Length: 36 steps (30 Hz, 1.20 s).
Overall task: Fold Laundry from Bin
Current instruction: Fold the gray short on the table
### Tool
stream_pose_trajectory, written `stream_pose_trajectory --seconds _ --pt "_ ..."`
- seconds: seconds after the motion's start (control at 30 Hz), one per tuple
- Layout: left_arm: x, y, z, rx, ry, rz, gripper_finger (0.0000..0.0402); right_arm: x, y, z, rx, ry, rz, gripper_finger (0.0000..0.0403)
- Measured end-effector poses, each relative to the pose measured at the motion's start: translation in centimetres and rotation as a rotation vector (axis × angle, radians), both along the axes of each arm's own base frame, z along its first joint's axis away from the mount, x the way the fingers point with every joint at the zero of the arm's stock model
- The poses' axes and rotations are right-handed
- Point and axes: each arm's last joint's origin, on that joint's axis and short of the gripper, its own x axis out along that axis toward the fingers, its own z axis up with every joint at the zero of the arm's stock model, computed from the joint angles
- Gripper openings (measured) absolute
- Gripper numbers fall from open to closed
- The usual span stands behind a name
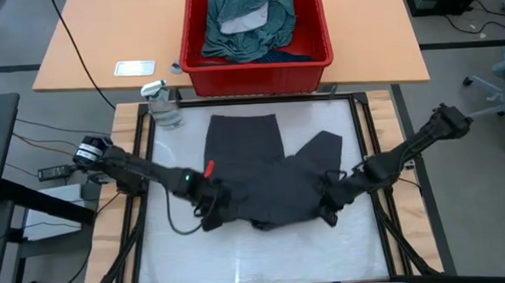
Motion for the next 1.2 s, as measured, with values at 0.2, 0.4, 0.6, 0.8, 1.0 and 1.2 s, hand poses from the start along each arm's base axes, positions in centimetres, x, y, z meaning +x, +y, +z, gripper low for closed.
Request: stream_pose_trajectory --seconds 0.2,0.4,0.6,0.8,1.0,1.2 --pt "-1.8 -2.6 -2.9 -0.056 -0.004 0.046 0.0011 0.8 2.4 -4.2 0.129 0.143 0.065 0.0036" --pt "-2.8 -4.1 -2.5 -0.094 0.007 0.129 0.0072 2.3 4.0 -2.6 0.316 0.097 0.193 0.0139" --pt "-4.6 -4.5 -0.6 -0.067 -0.036 0.196 0.0137 3.3 2.1 1.4 0.348 -0.080 0.209 0.0174" --pt "-4.9 -2.6 1.7 -0.028 -0.181 0.294 0.0156 4.0 -1.6 2.8 0.223 -0.218 0.129 0.0174" --pt "-3.0 0.0 3.0 -0.023 -0.354 0.400 0.0155 4.2 -5.1 1.5 0.018 -0.137 -0.041 0.0174" --pt "0.1 1.9 1.6 -0.021 -0.411 0.452 0.0154 3.8 -8.0 -1.7 -0.218 0.146 -0.186 0.0175"
